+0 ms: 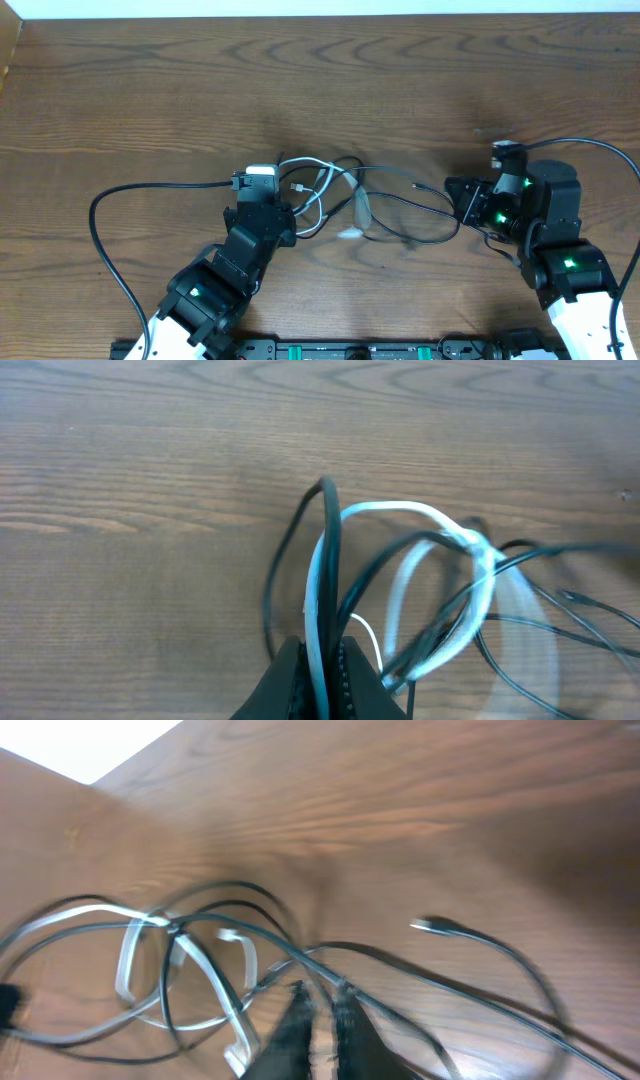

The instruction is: Untangle cables

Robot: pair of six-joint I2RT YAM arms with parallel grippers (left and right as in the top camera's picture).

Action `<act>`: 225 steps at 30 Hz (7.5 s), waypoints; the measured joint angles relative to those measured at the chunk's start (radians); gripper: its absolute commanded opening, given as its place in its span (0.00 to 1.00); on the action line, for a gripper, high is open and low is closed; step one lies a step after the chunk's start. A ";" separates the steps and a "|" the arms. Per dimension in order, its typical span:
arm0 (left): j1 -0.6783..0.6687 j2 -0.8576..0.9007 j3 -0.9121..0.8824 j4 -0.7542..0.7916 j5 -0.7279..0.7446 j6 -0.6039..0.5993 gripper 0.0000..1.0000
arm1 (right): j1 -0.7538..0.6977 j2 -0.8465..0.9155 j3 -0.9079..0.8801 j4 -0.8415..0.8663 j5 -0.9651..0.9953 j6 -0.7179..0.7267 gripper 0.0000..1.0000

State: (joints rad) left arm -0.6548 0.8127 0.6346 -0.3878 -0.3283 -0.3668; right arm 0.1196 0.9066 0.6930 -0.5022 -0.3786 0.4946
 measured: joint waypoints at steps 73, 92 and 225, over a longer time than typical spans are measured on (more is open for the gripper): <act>0.000 0.000 0.000 0.550 0.857 0.098 0.08 | 0.114 0.134 0.000 0.406 -0.481 -0.346 0.01; 0.000 0.000 0.000 0.492 0.772 0.102 0.34 | 0.003 0.129 0.000 0.357 -0.468 -0.191 0.01; -0.056 0.413 0.000 0.739 0.768 0.010 0.64 | -0.097 -0.018 0.000 0.410 -0.476 -0.426 0.01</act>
State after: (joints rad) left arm -0.7109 1.2255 0.6346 0.3511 0.4400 -0.3573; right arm 0.0227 0.8883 0.6930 -0.0921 -0.8547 0.0689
